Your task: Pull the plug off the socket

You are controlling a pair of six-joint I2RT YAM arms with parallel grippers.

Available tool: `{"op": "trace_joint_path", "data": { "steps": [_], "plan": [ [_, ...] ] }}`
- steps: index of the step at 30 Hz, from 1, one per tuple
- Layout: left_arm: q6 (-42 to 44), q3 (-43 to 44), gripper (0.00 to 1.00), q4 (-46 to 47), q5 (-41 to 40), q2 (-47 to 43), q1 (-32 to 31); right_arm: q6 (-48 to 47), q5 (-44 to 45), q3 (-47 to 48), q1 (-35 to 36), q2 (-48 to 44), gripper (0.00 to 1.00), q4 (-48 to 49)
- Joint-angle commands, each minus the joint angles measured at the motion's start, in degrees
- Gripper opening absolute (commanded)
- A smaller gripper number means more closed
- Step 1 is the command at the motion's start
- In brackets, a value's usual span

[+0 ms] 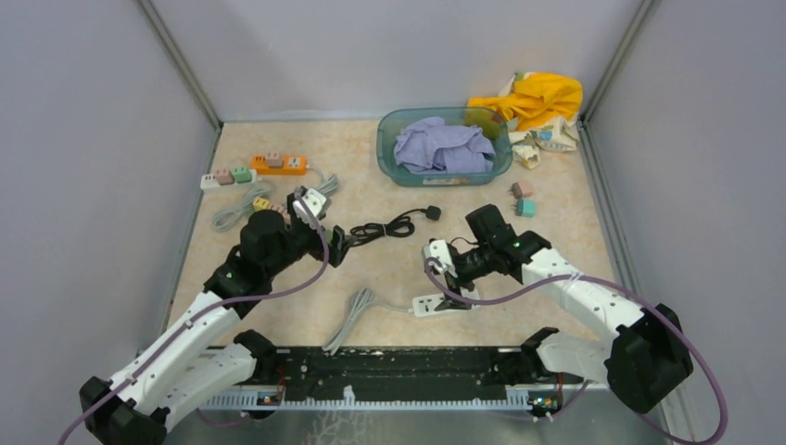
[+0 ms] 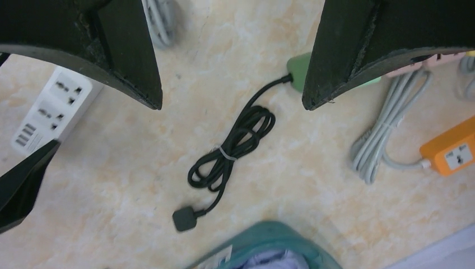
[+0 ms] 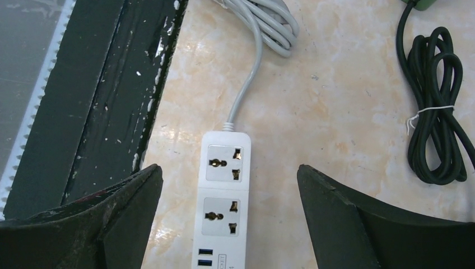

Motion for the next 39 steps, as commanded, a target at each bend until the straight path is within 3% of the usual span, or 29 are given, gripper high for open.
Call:
{"op": "trace_joint_path", "data": {
  "steps": [1,13,35,39],
  "plan": [
    [3.8,-1.8,1.0,-2.7,-3.9,-0.7,0.7,0.8,0.2,0.2,1.0,-0.4,0.91,2.2],
    [4.3,-2.8,1.0,-2.7,-12.1,-0.5,2.5,4.9,7.7,-1.2,9.6,3.6,0.95,7.8],
    [4.6,-3.2,1.0,-2.5,-12.1,-0.7,3.4,9.9,24.4,-1.5,18.0,13.4,0.93,14.5],
    [4.6,-3.3,1.0,-2.5,-11.9,-0.9,3.3,10.5,28.8,-0.9,19.6,16.3,0.87,14.7]
  ]
}}
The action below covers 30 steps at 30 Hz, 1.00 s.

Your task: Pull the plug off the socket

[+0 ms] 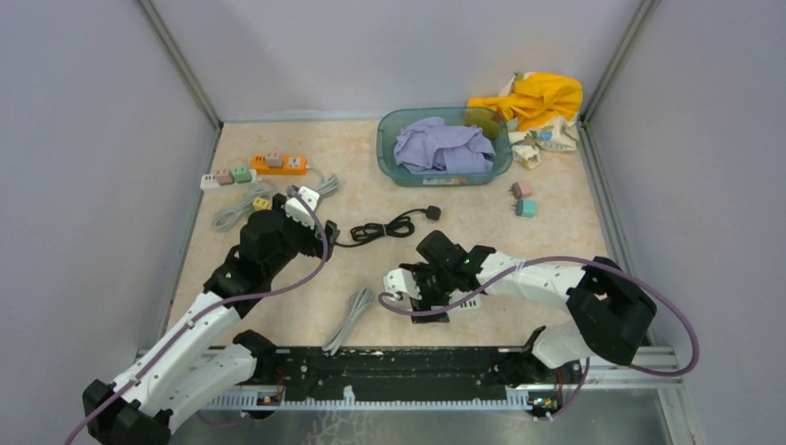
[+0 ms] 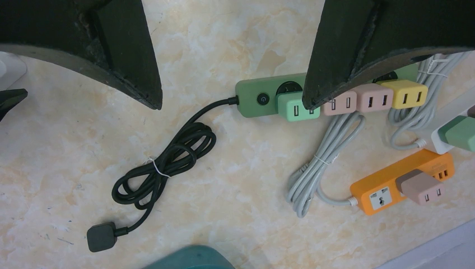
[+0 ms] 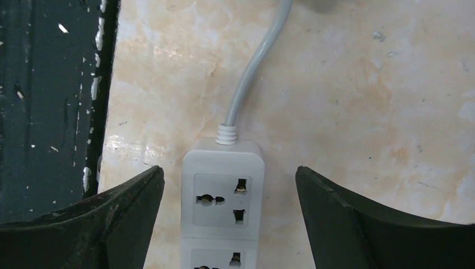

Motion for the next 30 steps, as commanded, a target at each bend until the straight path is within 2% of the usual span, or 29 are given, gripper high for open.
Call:
{"op": "trace_joint_path", "data": {
  "steps": [1,6,12,15,20,26,30],
  "plan": [
    [0.6,-0.7,1.0,0.3,-0.2,-0.8,0.6,1.1,5.9,0.9,2.3,2.7,0.84,2.1],
    [0.6,-0.7,1.0,0.3,-0.1,-1.1,0.6,1.7,8.8,1.3,3.1,4.4,0.71,2.5],
    [0.8,-0.7,1.0,0.3,0.1,-1.3,0.6,2.3,10.9,1.9,3.1,4.8,0.46,2.9],
    [0.7,-0.8,1.0,0.3,0.0,-1.3,0.6,2.7,11.1,2.6,3.2,4.5,0.29,2.2],
    [0.8,-0.8,1.0,0.3,0.0,-1.4,0.6,2.2,8.9,4.0,0.4,1.6,0.12,0.0],
    [0.8,-0.8,1.0,0.4,0.2,-1.3,0.7,0.5,5.5,4.5,-7.7,-5.7,0.01,-2.9],
    [0.8,-0.8,1.0,0.5,0.6,-1.0,0.7,-0.1,4.4,4.3,-13.5,-9.5,0.0,-3.5]
  ]
}}
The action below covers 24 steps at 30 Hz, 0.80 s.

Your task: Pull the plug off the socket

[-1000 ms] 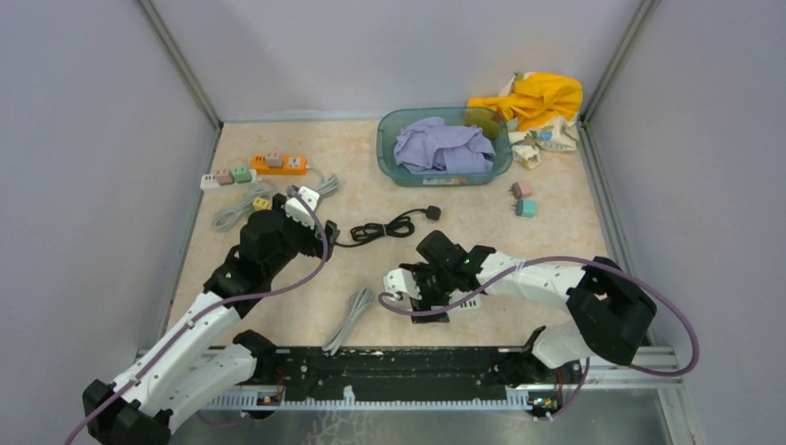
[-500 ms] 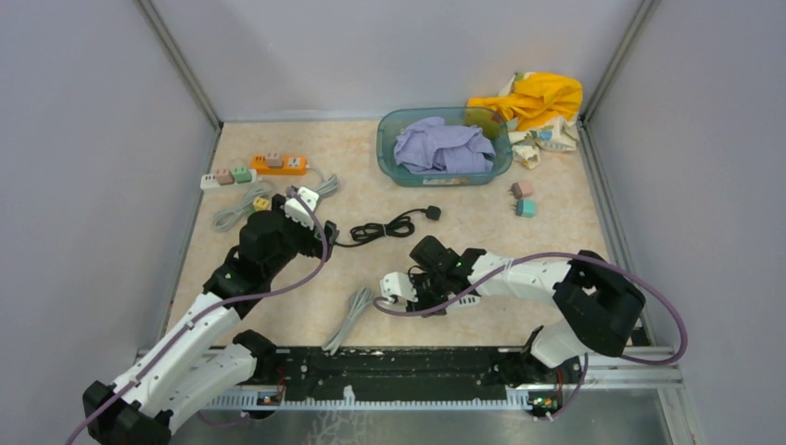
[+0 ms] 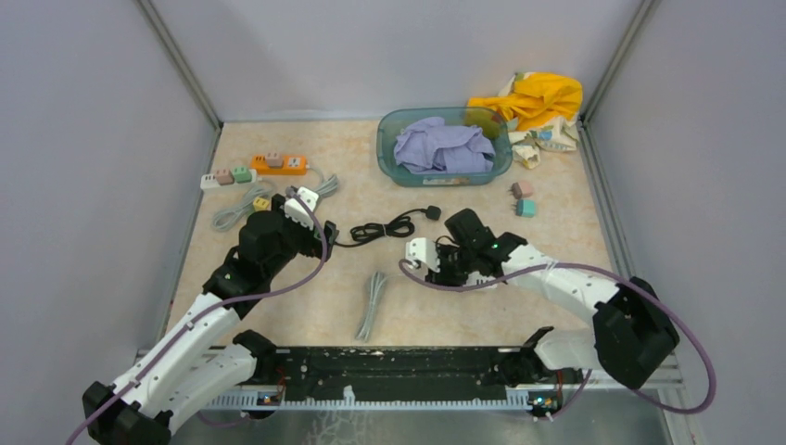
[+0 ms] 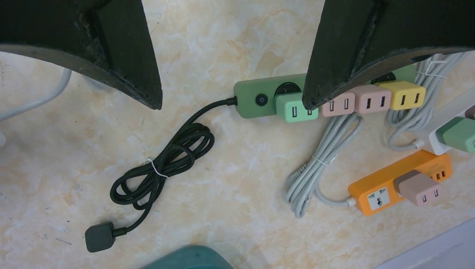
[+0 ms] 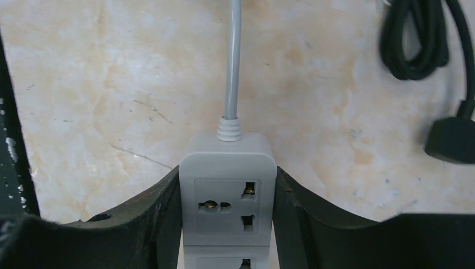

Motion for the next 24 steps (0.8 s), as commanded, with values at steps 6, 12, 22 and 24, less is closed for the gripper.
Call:
{"op": "trace_joint_path", "data": {
  "steps": [6,12,22,24],
  "plan": [
    [0.6,-0.4,1.0,0.5,1.2,-0.3,0.5,-1.1,-2.9,3.6,-13.3,-9.2,0.0,-0.3],
    [0.6,-0.4,1.0,0.6,1.9,-0.4,0.6,0.8,-1.5,3.7,-23.2,-13.2,0.0,1.3],
    [0.4,-0.5,1.0,0.6,3.1,-0.8,0.6,3.0,4.2,7.0,-35.3,-12.1,0.0,4.2],
    [0.4,-0.4,1.0,0.7,3.4,-1.0,0.6,1.3,5.4,8.0,-37.3,-10.6,0.0,4.4]
  ]
}}
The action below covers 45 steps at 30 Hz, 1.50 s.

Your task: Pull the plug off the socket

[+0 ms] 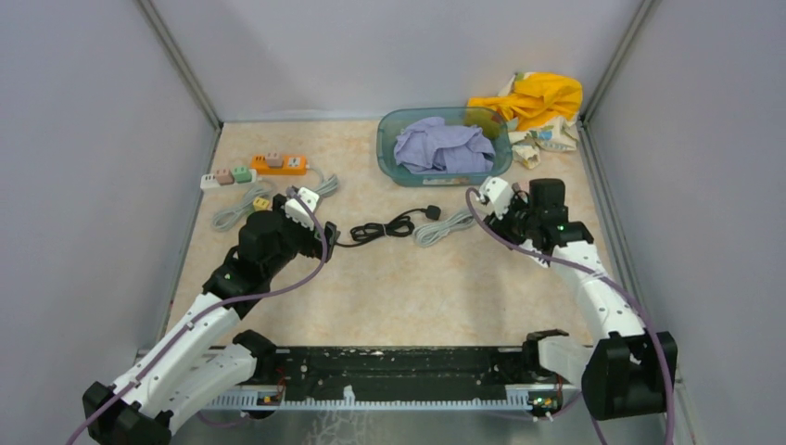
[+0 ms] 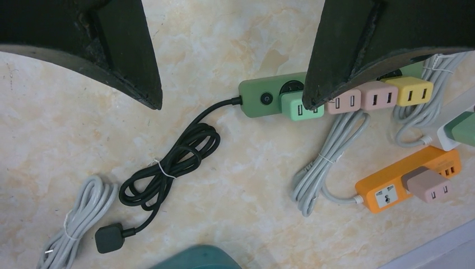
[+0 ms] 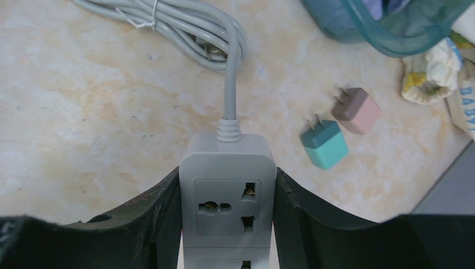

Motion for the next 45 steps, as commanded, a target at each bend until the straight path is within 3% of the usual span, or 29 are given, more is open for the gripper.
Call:
{"op": "trace_joint_path", "data": {
  "steps": [1,9,16,25,32,40,45],
  "plan": [
    [0.4,-0.4,1.0,0.6,1.4,-1.2,0.4,-1.7,2.5,6.1,-4.3,2.2,0.0,5.9],
    [0.3,-0.5,1.0,0.7,1.7,-2.0,0.4,-4.1,-0.1,11.7,-14.5,11.9,0.0,11.5],
    [0.3,-0.5,1.0,0.6,1.8,-2.1,0.4,-7.6,-1.3,14.4,-15.9,20.0,0.0,17.0],
    [0.4,-0.5,1.0,0.7,1.7,-2.3,0.4,-3.3,-1.6,20.2,-20.8,32.3,0.02,18.0],
    [0.5,-0.5,1.0,0.7,1.7,-2.1,0.4,0.2,-3.5,23.5,-21.6,39.3,0.21,15.5],
    [0.5,-0.6,1.0,0.7,1.9,-2.1,0.4,2.0,-5.3,25.2,-21.8,39.9,0.65,12.8],
    [0.5,-0.6,1.0,0.7,2.1,-2.0,0.4,3.0,-6.9,25.3,-22.1,37.4,0.73,11.8]
  ]
}}
